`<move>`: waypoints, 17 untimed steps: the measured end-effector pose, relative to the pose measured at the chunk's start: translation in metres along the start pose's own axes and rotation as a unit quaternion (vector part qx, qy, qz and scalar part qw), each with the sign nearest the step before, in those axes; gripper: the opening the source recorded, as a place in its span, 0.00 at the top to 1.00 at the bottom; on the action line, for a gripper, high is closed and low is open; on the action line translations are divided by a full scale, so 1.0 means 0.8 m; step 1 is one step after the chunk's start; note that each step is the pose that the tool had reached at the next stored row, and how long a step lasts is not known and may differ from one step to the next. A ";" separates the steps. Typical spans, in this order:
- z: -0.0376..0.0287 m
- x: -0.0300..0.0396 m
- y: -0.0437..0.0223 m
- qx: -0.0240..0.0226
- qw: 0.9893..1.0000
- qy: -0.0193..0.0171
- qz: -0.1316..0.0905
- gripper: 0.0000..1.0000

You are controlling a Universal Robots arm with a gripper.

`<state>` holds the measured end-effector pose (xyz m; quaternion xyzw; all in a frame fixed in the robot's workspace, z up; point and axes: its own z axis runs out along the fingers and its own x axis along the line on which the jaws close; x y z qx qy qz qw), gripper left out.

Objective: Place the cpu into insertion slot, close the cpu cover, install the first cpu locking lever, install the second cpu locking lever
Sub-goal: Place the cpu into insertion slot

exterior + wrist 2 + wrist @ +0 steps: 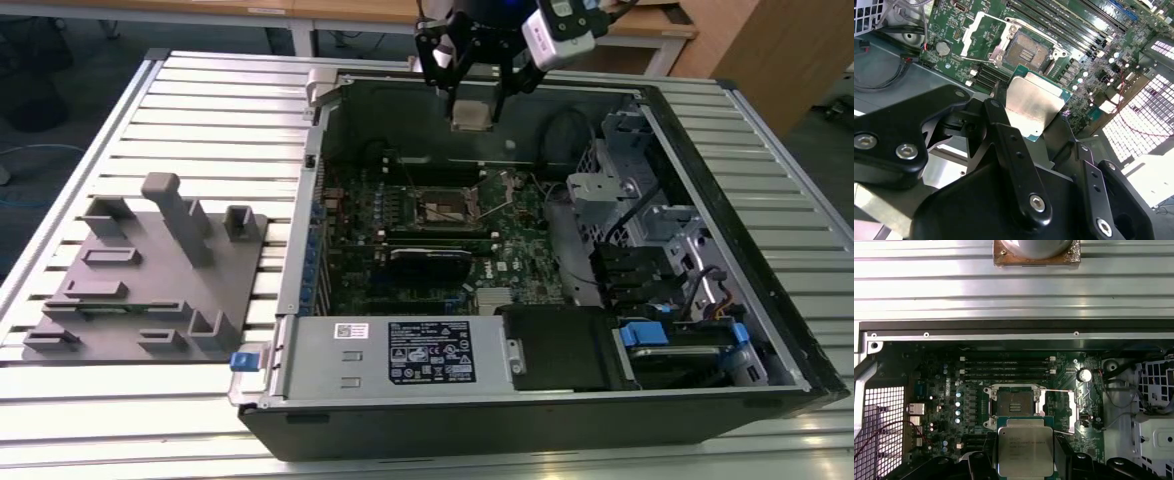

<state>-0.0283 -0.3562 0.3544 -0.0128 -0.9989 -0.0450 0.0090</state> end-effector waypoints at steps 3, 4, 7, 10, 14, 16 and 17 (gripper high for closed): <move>0.0016 0.0000 -0.0002 0.000 1.000 0.000 0.000 0.46; 0.0018 0.0000 -0.0002 0.000 1.000 0.000 0.000 0.46; 0.0023 0.0000 -0.0002 0.000 1.000 0.000 0.000 0.46; 0.0033 -0.0001 -0.0003 0.000 1.000 0.000 0.000 0.46; 0.0060 -0.0001 -0.0006 0.000 1.000 0.000 0.000 0.46; 0.0064 -0.0001 -0.0006 0.000 1.000 0.000 0.000 0.46; 0.0065 -0.0001 -0.0007 0.000 1.000 0.000 0.000 0.46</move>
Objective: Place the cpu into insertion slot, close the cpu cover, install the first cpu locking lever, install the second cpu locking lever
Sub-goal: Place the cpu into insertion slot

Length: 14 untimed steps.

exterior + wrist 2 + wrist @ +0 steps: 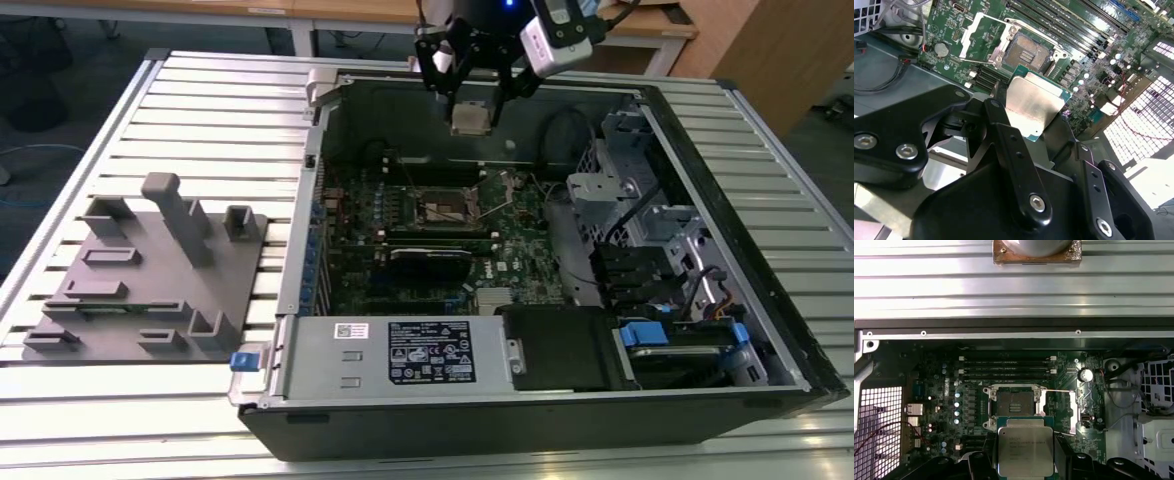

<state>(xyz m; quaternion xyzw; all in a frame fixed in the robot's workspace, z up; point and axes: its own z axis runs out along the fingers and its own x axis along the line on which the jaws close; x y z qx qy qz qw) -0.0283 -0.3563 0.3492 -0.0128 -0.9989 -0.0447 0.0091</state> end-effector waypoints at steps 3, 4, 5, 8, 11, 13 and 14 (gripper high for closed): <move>0.0003 0.0000 0.0000 0.000 1.000 0.000 0.000 0.46; 0.0004 0.0000 0.0000 0.000 1.000 0.000 0.000 0.46; 0.0004 0.0000 0.0000 0.000 1.000 0.000 0.000 0.46; 0.0011 0.0000 0.0000 0.000 1.000 0.000 0.000 0.46; 0.0026 -0.0001 -0.0002 0.000 1.000 0.000 0.000 0.46; 0.0029 -0.0001 -0.0002 0.000 1.000 0.000 0.000 0.46; 0.0029 -0.0001 -0.0003 0.000 1.000 0.000 0.000 0.46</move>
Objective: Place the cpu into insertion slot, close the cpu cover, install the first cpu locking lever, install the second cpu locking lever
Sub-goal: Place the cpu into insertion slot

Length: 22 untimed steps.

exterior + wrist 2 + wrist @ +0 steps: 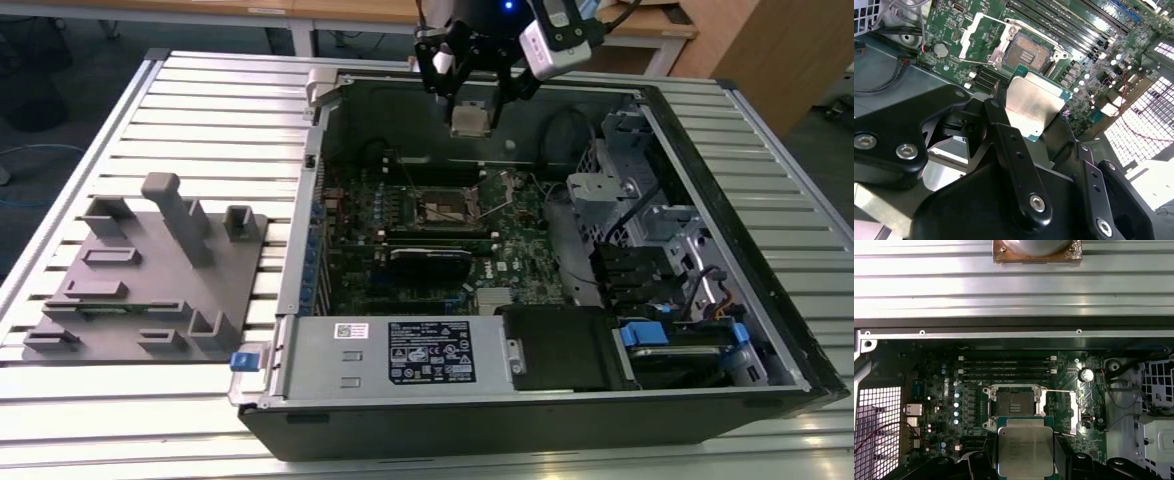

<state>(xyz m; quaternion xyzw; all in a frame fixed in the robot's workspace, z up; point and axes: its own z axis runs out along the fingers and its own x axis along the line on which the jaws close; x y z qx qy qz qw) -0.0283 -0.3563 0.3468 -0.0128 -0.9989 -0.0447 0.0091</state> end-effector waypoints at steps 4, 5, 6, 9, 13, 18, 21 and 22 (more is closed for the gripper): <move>0.0007 0.0000 0.0000 0.000 1.000 0.000 0.000 0.46; 0.0011 0.0000 0.0000 0.000 1.000 0.000 0.000 0.46; 0.0015 0.0000 -0.0001 0.000 1.000 0.000 0.000 0.46; 0.0025 0.0000 -0.0002 0.000 1.000 0.000 0.000 0.46; 0.0035 -0.0001 -0.0003 0.000 1.000 0.000 0.000 0.46; 0.0045 -0.0001 -0.0003 0.000 1.000 0.000 0.000 0.46; 0.0054 -0.0001 -0.0005 0.000 1.000 0.000 0.000 0.46; 0.0056 -0.0001 -0.0005 0.000 1.000 0.000 0.000 0.46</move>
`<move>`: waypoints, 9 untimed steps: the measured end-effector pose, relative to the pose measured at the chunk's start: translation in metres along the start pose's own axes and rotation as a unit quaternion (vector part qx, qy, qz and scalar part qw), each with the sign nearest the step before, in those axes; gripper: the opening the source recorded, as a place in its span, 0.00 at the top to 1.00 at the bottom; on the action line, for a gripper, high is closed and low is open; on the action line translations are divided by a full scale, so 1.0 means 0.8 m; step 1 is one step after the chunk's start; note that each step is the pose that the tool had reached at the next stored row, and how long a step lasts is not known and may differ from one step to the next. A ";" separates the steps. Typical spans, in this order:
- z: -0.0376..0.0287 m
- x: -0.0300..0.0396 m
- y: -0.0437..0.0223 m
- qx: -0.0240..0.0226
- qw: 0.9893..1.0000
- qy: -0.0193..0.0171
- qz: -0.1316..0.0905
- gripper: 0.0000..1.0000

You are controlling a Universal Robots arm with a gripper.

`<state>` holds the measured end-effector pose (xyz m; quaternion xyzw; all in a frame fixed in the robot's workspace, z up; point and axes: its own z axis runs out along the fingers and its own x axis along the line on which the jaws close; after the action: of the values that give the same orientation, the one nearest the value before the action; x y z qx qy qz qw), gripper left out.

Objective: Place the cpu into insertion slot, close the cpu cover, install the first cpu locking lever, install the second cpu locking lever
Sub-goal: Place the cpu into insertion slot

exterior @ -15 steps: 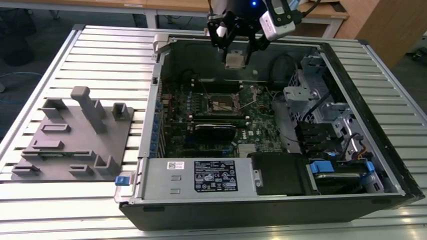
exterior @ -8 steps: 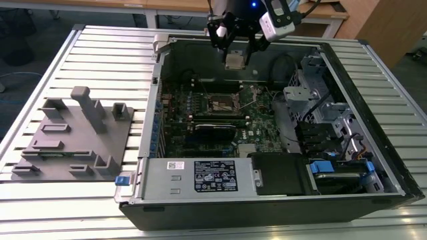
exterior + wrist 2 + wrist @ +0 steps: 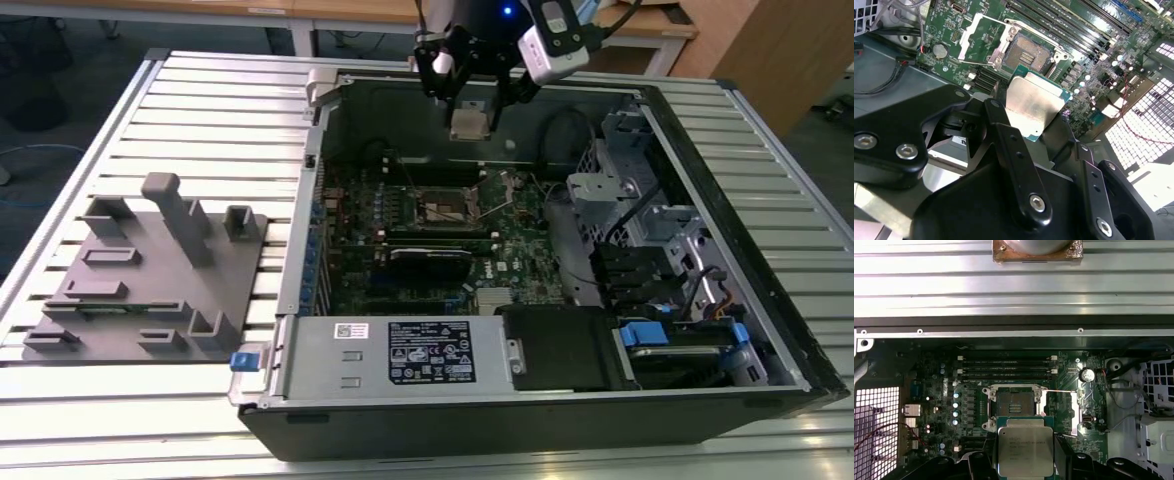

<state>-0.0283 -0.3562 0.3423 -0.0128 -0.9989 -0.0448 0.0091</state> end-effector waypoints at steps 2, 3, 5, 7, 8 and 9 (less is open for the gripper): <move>0.0084 -0.0002 -0.0008 0.000 1.000 0.000 0.000 0.46; 0.0085 -0.0002 -0.0008 0.000 1.000 0.000 0.000 0.46; 0.0091 -0.0002 -0.0008 0.000 1.000 0.000 0.000 0.46; 0.0100 -0.0002 -0.0009 0.000 1.000 0.000 0.000 0.46; 0.0105 -0.0002 -0.0009 0.000 1.000 0.000 0.000 0.46; 0.0110 -0.0002 -0.0010 0.000 1.000 0.000 0.000 0.46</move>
<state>-0.0283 -0.3562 0.3335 -0.0128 -0.9989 -0.0448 0.0091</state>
